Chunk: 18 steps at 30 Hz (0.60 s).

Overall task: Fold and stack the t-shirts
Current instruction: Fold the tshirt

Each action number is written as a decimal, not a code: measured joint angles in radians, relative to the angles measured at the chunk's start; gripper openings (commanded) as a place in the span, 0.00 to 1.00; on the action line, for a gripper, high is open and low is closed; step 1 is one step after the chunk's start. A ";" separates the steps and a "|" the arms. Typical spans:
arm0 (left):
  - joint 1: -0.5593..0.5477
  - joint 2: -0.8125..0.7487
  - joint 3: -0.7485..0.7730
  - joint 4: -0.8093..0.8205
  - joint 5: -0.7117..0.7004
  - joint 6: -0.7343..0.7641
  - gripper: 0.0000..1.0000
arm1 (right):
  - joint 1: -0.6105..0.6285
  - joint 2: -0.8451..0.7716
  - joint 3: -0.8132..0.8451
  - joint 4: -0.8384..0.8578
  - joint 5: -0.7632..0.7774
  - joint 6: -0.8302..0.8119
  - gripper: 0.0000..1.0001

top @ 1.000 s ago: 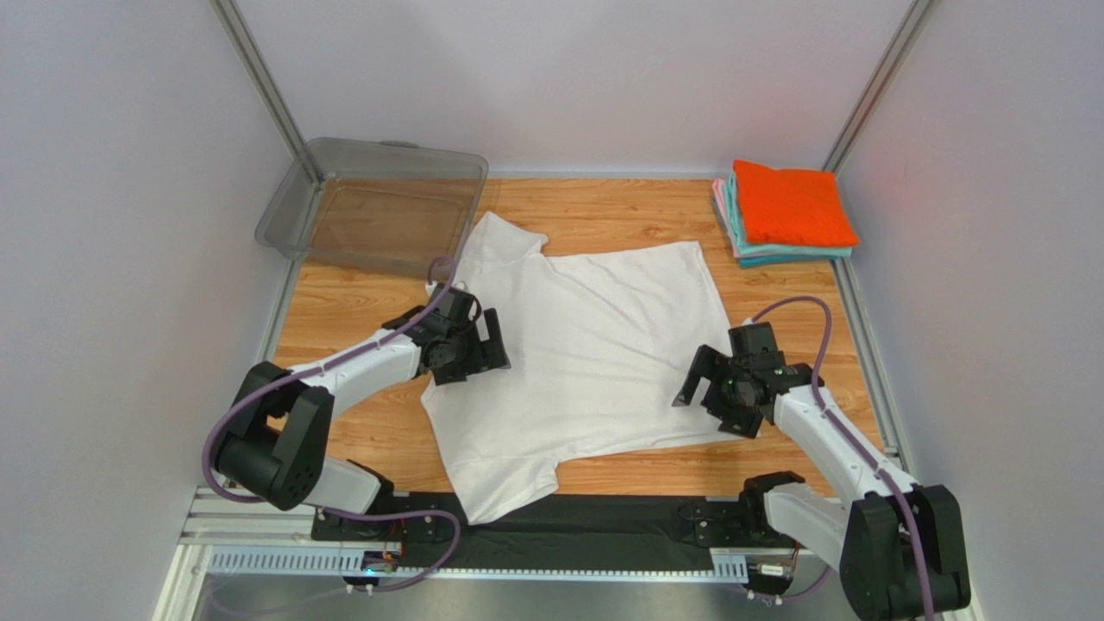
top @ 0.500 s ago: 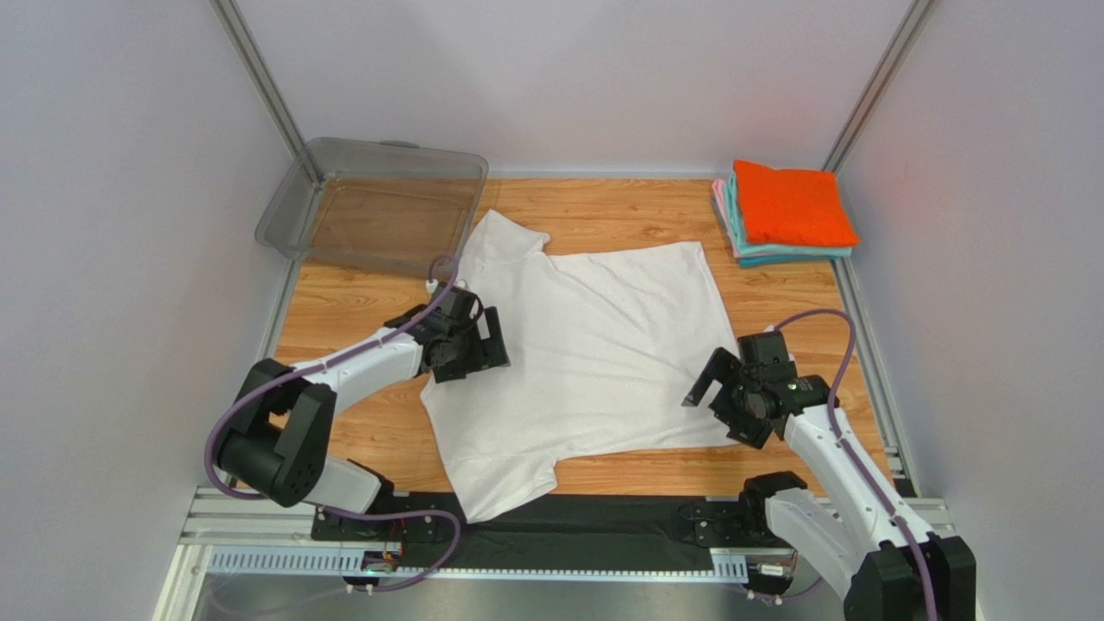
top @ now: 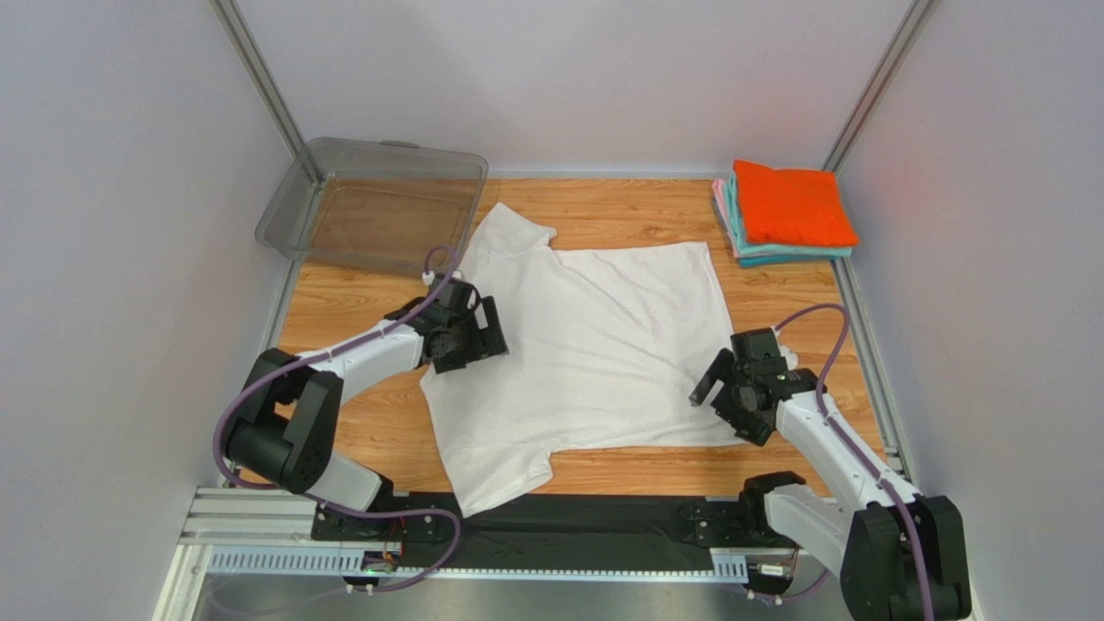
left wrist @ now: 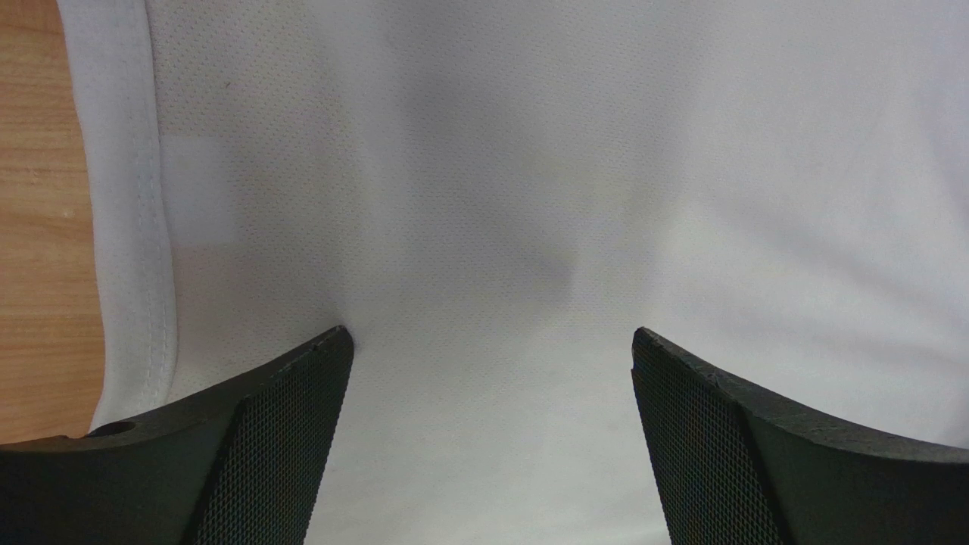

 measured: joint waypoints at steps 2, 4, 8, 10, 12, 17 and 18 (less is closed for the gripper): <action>0.004 -0.001 -0.002 0.003 0.004 0.002 1.00 | 0.000 0.006 0.001 0.006 -0.003 -0.002 0.96; 0.005 -0.006 -0.006 0.006 0.016 0.009 1.00 | 0.000 0.001 0.010 0.006 -0.011 -0.021 0.97; 0.007 -0.023 -0.012 -0.002 0.050 0.031 1.00 | 0.000 -0.010 0.089 0.006 -0.037 -0.084 1.00; 0.006 -0.043 -0.013 -0.017 0.068 0.042 1.00 | 0.000 -0.002 0.166 0.018 -0.061 -0.127 1.00; 0.005 -0.074 -0.012 -0.029 0.080 0.051 1.00 | 0.000 0.032 0.245 0.043 -0.089 -0.167 1.00; 0.003 -0.087 0.093 -0.072 0.080 0.080 1.00 | 0.000 0.238 0.443 0.145 -0.165 -0.243 1.00; 0.003 -0.078 0.130 -0.070 0.079 0.086 1.00 | 0.000 0.301 0.487 0.167 -0.182 -0.258 1.00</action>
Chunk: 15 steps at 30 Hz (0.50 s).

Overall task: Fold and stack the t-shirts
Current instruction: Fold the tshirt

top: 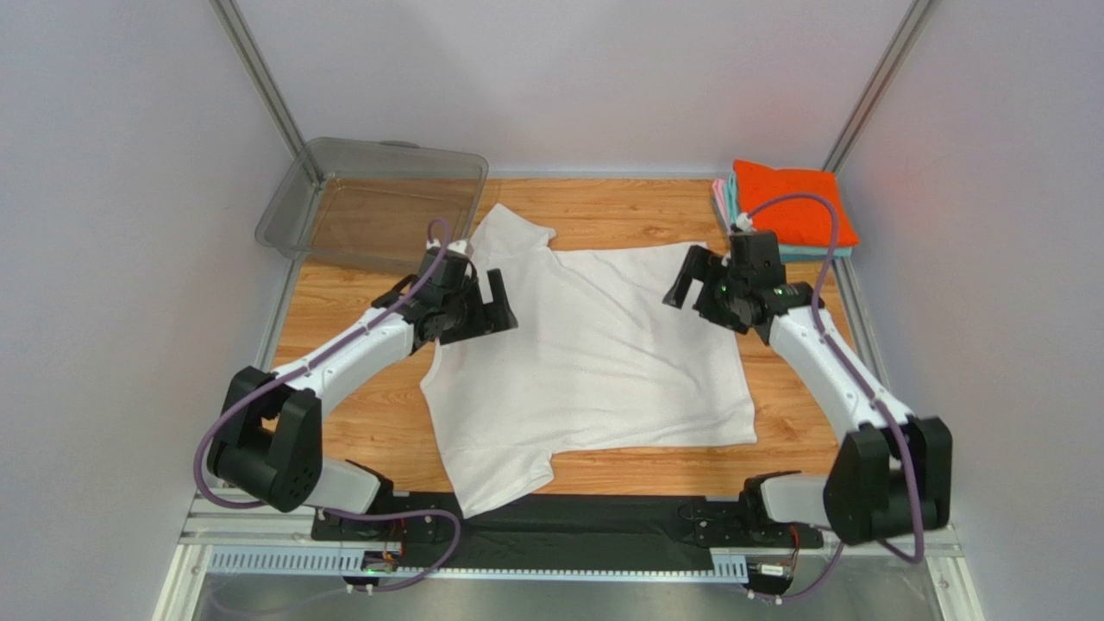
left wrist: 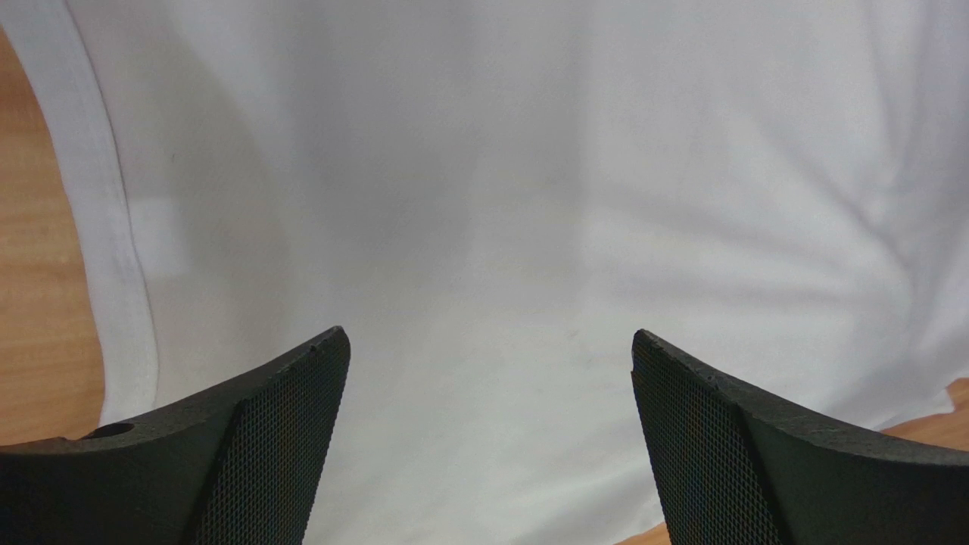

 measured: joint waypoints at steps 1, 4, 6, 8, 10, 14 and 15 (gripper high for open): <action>0.000 0.017 0.043 -0.008 -0.002 0.006 1.00 | 0.000 0.069 0.053 0.007 -0.014 -0.015 1.00; 0.000 0.107 0.183 -0.009 -0.020 0.026 1.00 | 0.000 0.263 0.217 0.045 -0.044 -0.057 1.00; 0.000 0.191 0.278 -0.006 -0.037 0.036 1.00 | 0.000 0.388 0.325 0.063 -0.057 -0.083 1.00; 0.000 0.269 0.344 0.003 -0.049 0.050 1.00 | 0.000 0.514 0.434 0.068 -0.068 -0.108 1.00; 0.000 0.341 0.391 0.004 -0.053 0.061 1.00 | 0.000 0.630 0.546 0.057 -0.084 -0.131 1.00; 0.001 0.459 0.483 -0.018 -0.055 0.076 1.00 | -0.002 0.833 0.742 0.023 -0.103 -0.172 1.00; 0.001 0.491 0.512 -0.025 -0.051 0.077 1.00 | -0.002 0.879 0.789 0.005 -0.108 -0.180 1.00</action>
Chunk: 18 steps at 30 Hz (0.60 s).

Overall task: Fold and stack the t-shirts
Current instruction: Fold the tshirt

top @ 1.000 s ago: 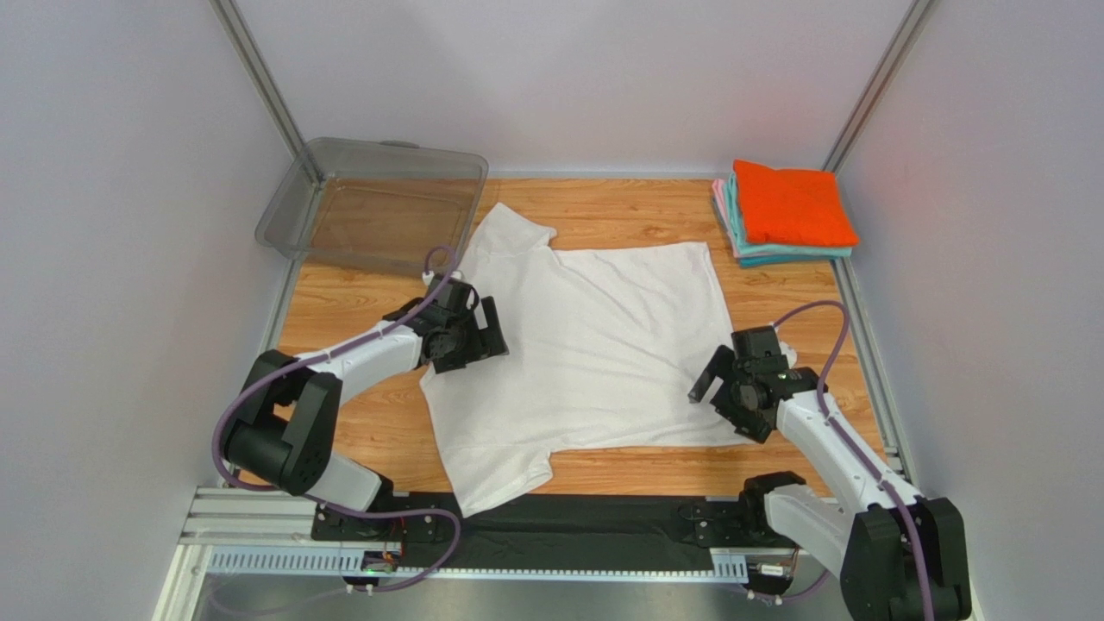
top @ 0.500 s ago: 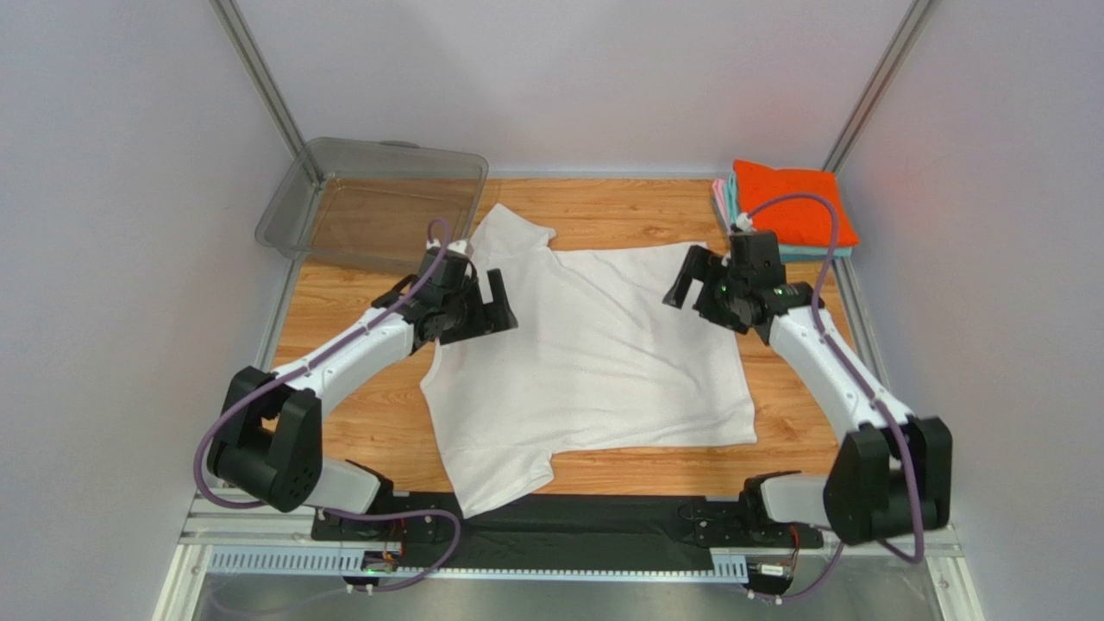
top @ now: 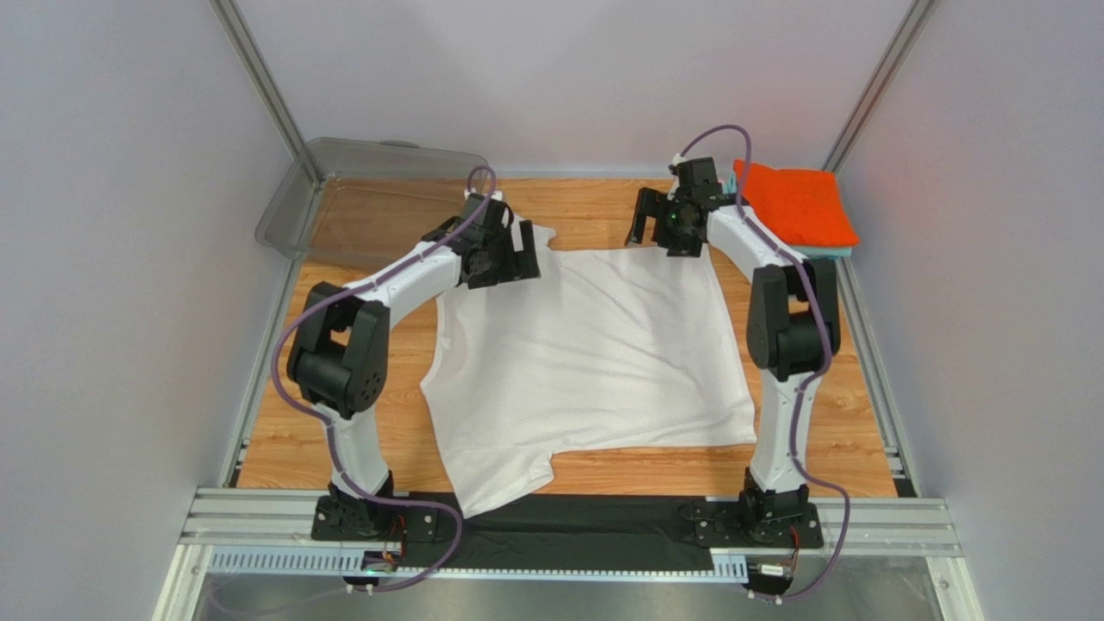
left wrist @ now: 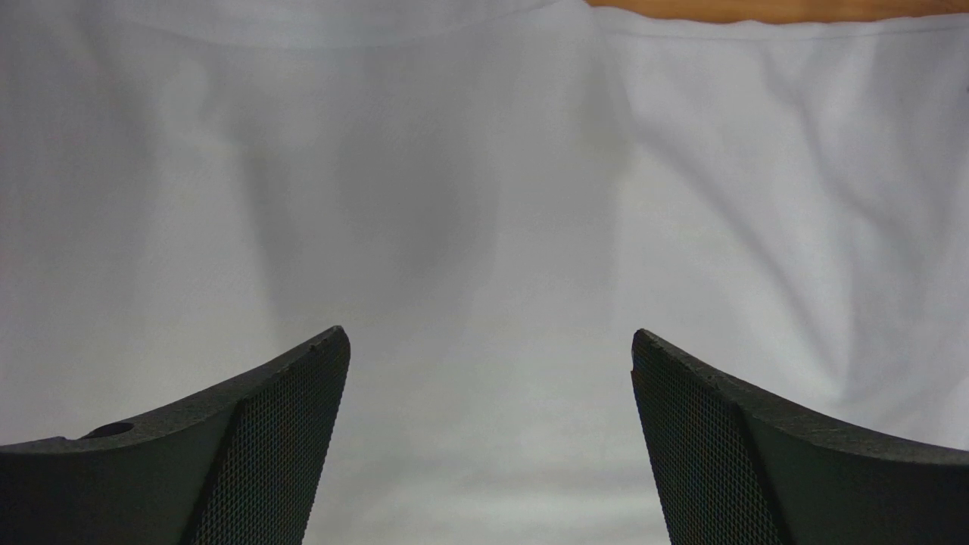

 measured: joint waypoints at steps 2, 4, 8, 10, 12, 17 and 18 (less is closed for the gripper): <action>0.000 0.056 0.056 -0.013 0.011 0.002 1.00 | -0.001 0.067 0.058 -0.023 -0.002 -0.011 1.00; 0.001 0.114 0.113 -0.026 0.025 0.001 1.00 | -0.005 0.109 0.085 -0.050 -0.002 -0.016 1.00; 0.002 0.221 0.207 -0.060 0.060 -0.004 1.00 | -0.026 0.132 0.134 -0.089 -0.011 -0.016 1.00; 0.002 0.265 0.243 -0.078 0.074 -0.004 1.00 | -0.055 0.149 0.151 -0.108 -0.021 -0.016 1.00; 0.004 0.291 0.298 -0.094 0.092 -0.010 1.00 | -0.089 0.169 0.185 -0.126 -0.043 -0.016 1.00; 0.007 0.390 0.451 -0.150 0.123 -0.021 1.00 | -0.156 0.230 0.291 -0.183 -0.066 -0.023 1.00; 0.008 0.410 0.488 -0.162 0.127 -0.025 1.00 | -0.164 0.241 0.312 -0.190 -0.065 -0.023 1.00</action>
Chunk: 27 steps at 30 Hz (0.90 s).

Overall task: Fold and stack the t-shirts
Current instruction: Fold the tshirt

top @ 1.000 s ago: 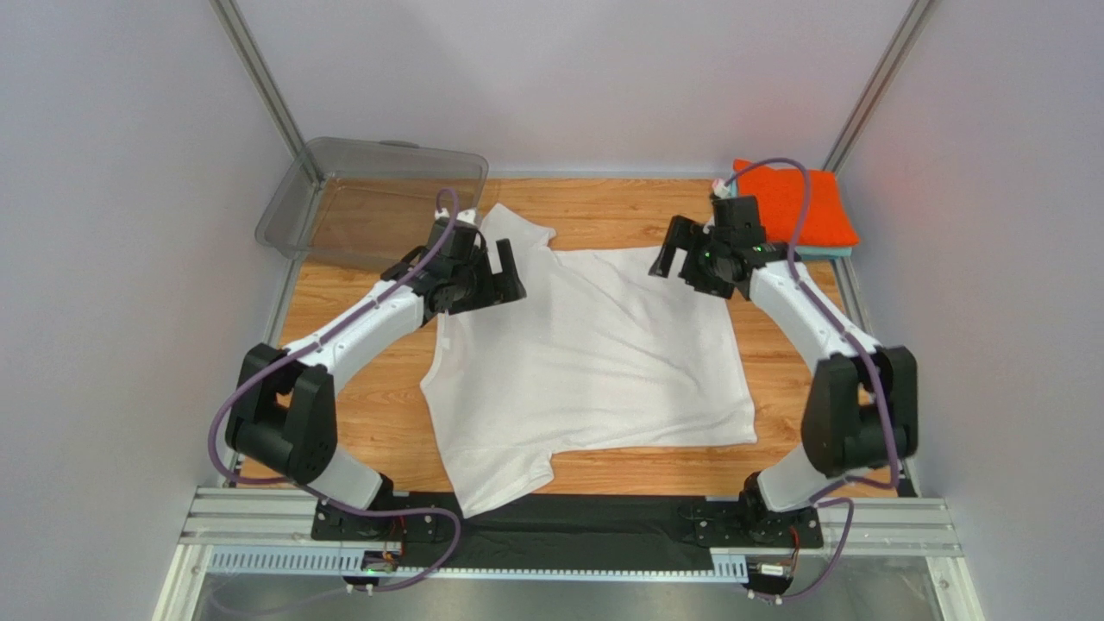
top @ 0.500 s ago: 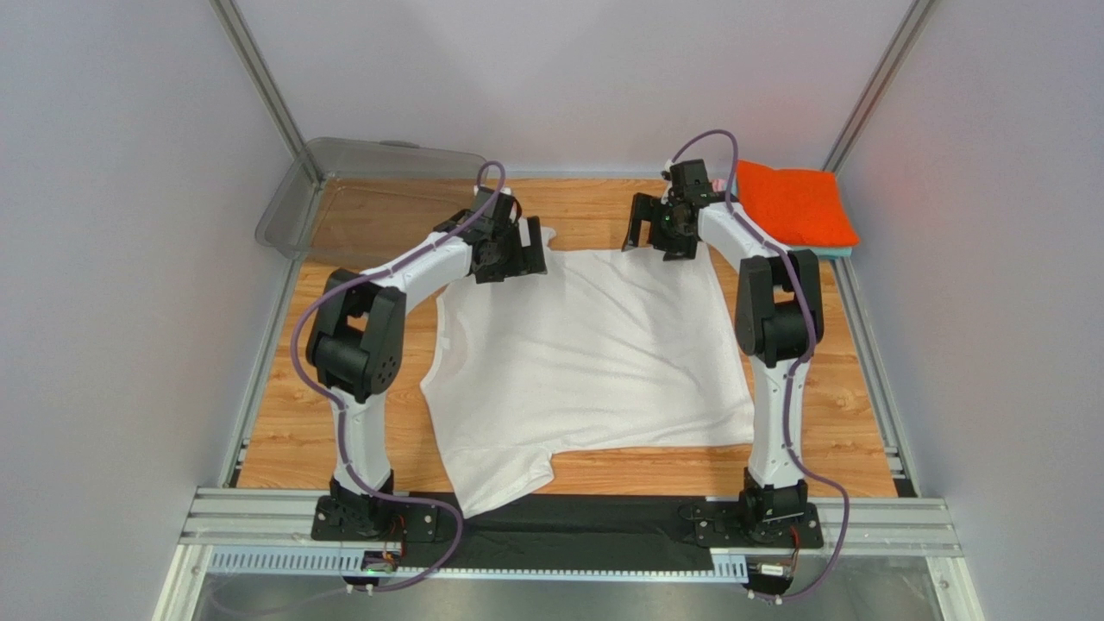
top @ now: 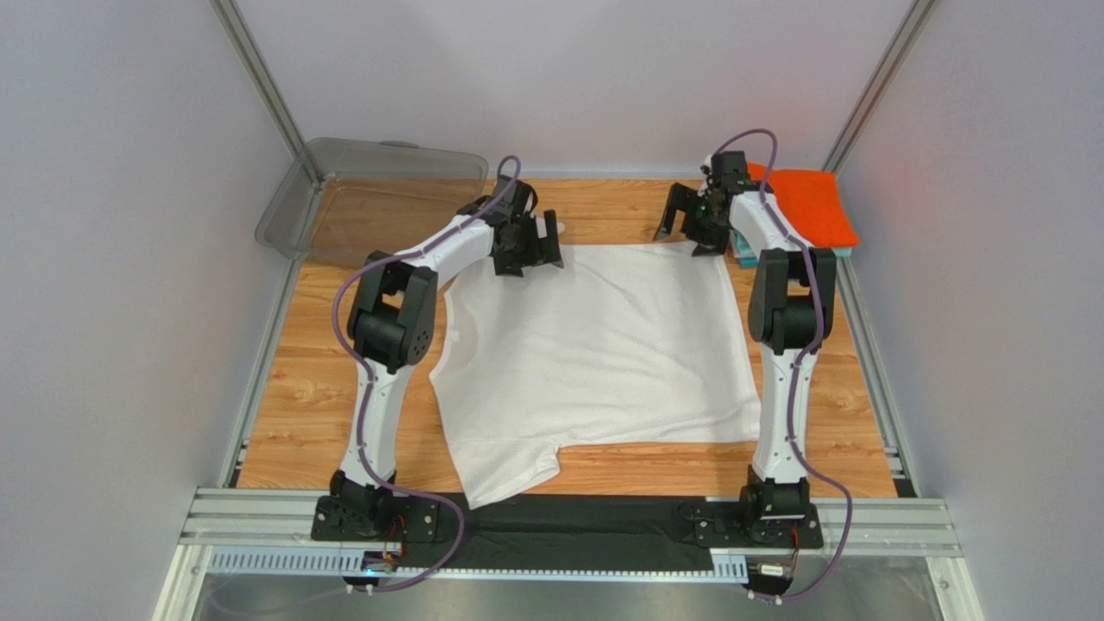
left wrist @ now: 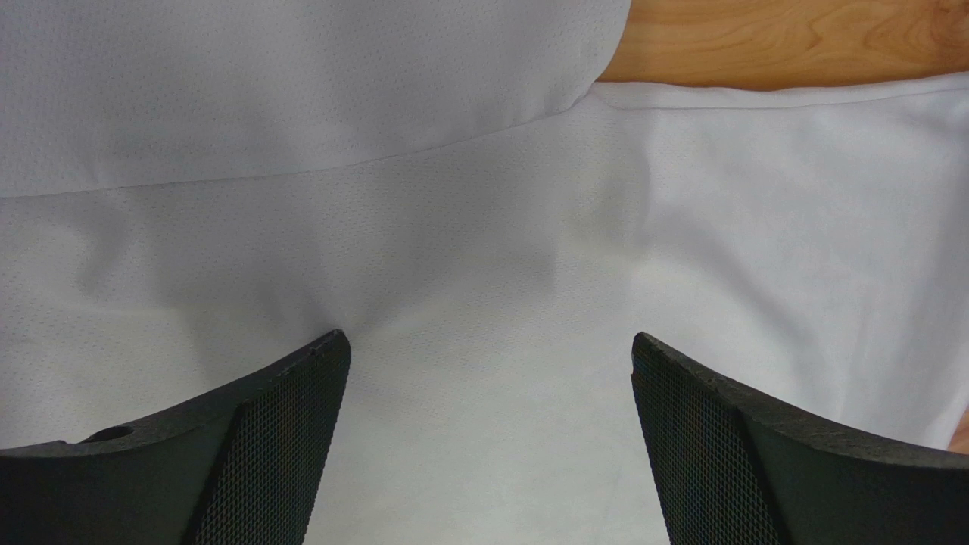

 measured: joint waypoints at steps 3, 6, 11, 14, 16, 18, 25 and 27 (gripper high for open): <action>0.002 0.060 0.095 -0.025 0.018 -0.011 1.00 | -0.027 0.032 0.057 -0.020 0.000 0.000 1.00; 0.007 0.095 0.156 -0.043 0.032 -0.022 1.00 | -0.041 0.056 0.099 -0.032 -0.006 0.000 1.00; 0.027 0.126 0.214 -0.063 0.052 -0.031 1.00 | -0.048 0.079 0.147 -0.064 -0.057 -0.036 1.00; 0.036 0.117 0.208 -0.076 0.047 -0.024 1.00 | -0.044 0.076 0.149 -0.087 -0.081 -0.074 1.00; 0.037 0.089 0.178 -0.087 0.032 -0.010 1.00 | -0.036 0.065 0.148 -0.108 -0.082 -0.093 1.00; 0.034 0.039 0.130 -0.099 0.019 0.005 1.00 | -0.020 0.026 0.129 -0.124 -0.070 -0.109 1.00; -0.046 -0.298 -0.103 -0.080 -0.016 0.049 1.00 | 0.096 -0.393 -0.185 -0.090 0.060 -0.077 1.00; -0.092 -0.415 -0.185 -0.047 -0.011 0.052 1.00 | 0.138 -0.597 -0.360 -0.064 0.105 -0.043 1.00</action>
